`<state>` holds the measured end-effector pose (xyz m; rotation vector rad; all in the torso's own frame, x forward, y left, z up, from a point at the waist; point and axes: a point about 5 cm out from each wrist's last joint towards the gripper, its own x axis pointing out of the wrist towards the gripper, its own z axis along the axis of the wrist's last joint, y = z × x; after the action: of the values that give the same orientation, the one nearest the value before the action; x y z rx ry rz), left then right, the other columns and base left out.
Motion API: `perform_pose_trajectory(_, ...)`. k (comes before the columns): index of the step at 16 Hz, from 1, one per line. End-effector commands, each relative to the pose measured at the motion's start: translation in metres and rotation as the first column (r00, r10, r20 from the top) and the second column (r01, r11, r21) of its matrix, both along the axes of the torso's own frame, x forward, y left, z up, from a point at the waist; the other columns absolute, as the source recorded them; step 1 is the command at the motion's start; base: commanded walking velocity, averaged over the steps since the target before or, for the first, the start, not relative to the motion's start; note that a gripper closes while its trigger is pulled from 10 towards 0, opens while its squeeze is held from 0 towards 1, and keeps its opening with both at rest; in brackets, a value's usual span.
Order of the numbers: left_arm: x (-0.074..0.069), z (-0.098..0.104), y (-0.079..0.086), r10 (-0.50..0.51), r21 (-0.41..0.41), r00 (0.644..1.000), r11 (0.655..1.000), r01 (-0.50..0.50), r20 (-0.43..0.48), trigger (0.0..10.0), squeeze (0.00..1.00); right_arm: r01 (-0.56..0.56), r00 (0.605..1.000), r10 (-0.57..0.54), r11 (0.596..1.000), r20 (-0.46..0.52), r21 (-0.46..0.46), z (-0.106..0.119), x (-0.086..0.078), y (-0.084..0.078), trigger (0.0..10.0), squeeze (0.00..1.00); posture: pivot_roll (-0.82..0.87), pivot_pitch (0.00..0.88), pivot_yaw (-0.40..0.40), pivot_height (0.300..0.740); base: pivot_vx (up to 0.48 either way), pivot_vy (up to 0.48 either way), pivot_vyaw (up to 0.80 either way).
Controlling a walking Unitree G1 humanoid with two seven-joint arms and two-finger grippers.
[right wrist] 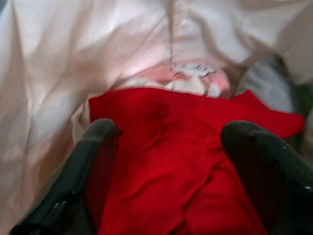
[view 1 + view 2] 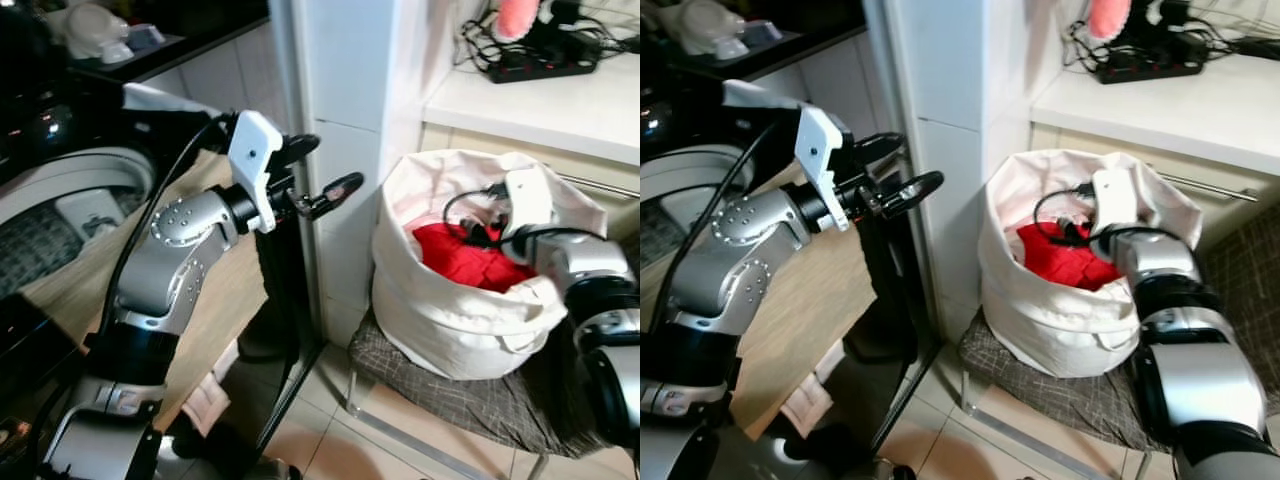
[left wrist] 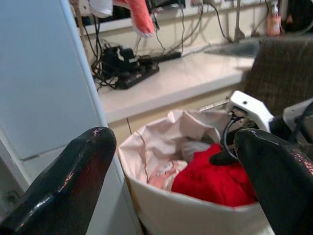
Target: Clothes washing
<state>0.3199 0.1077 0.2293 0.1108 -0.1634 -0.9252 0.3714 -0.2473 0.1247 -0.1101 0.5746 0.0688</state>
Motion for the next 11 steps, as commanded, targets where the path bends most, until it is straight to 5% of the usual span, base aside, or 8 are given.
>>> perform_pose_trajectory(1,-0.005,-0.004,0.002,0.0,0.044,1.0,0.999,0.001,-0.029,10.0,0.0,-0.005,1.0,0.005,1.0,-0.005,-0.02,-0.002,0.0,-0.002,10.0,1.0,0.1,0.047,0.085,0.74,0.0,0.0,0.0)
perform_pose_trajectory(4,-0.022,0.003,0.0,-0.09,0.065,0.993,0.993,0.095,-0.076,10.0,0.0,-0.003,1.0,0.001,0.998,-0.017,-0.064,-0.008,-0.002,-0.004,10.0,1.0,0.13,0.076,0.091,0.74,0.0,0.0,0.0)
perform_pose_trajectory(5,-0.037,0.01,-0.004,-0.165,0.077,0.98,0.982,0.174,-0.107,10.0,0.0,0.065,0.998,-0.065,0.99,0.005,-0.124,-0.011,-0.004,-0.011,10.0,0.0,0.17,0.102,0.096,0.74,0.0,0.0,0.0)
perform_pose_trajectory(9,-0.036,0.021,0.001,-0.081,0.124,0.994,0.988,0.09,-0.079,10.0,0.0,0.12,0.993,-0.12,0.993,0.019,0.002,-0.024,-0.009,-0.006,10.0,0.0,0.24,0.138,0.099,0.74,0.0,0.0,0.0)
perform_pose_trajectory(11,-0.041,0.03,0.006,-0.061,0.141,0.995,0.987,0.071,-0.079,10.0,0.0,0.107,0.994,-0.108,0.994,-0.03,-0.032,-0.037,-0.015,-0.004,10.0,0.0,0.27,0.148,0.105,0.74,0.0,0.0,0.0)
